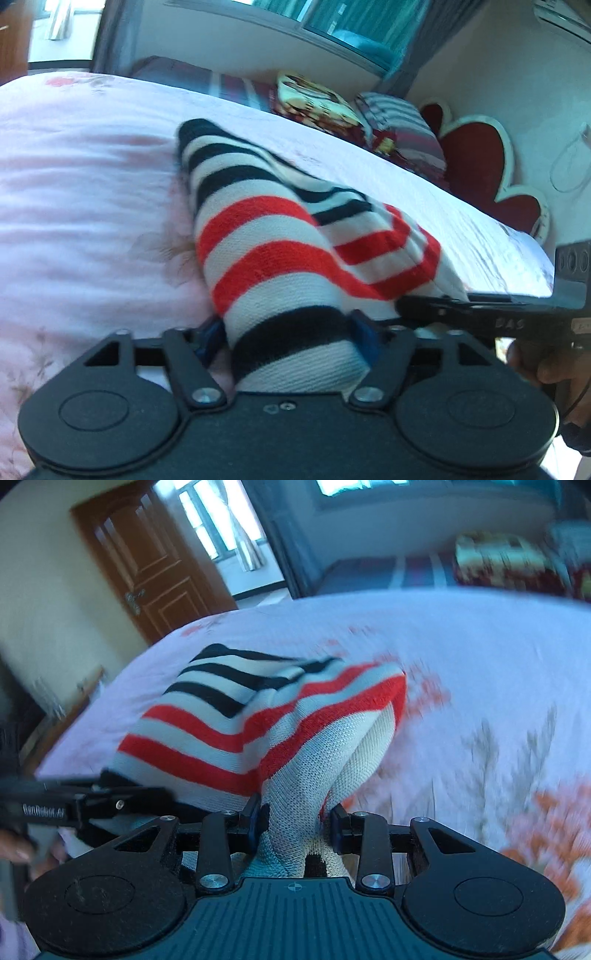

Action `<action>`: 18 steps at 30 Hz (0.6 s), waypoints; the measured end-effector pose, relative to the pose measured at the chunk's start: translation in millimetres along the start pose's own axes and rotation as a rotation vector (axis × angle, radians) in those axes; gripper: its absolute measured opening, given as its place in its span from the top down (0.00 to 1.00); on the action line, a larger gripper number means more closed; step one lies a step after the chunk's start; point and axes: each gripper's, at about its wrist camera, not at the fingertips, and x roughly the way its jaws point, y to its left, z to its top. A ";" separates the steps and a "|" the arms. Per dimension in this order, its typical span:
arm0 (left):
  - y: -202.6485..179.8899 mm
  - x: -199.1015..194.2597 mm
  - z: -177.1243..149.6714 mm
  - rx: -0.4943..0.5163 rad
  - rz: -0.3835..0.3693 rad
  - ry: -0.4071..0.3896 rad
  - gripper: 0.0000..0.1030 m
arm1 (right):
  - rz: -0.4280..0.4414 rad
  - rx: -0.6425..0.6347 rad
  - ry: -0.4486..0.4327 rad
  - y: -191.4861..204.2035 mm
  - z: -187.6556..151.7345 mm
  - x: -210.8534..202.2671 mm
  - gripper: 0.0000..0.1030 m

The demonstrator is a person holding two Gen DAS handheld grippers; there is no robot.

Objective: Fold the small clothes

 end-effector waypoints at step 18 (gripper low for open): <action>28.7 -35.9 14.8 -0.105 0.020 -0.074 0.33 | 0.006 0.123 -0.030 -29.1 0.9 -41.5 0.41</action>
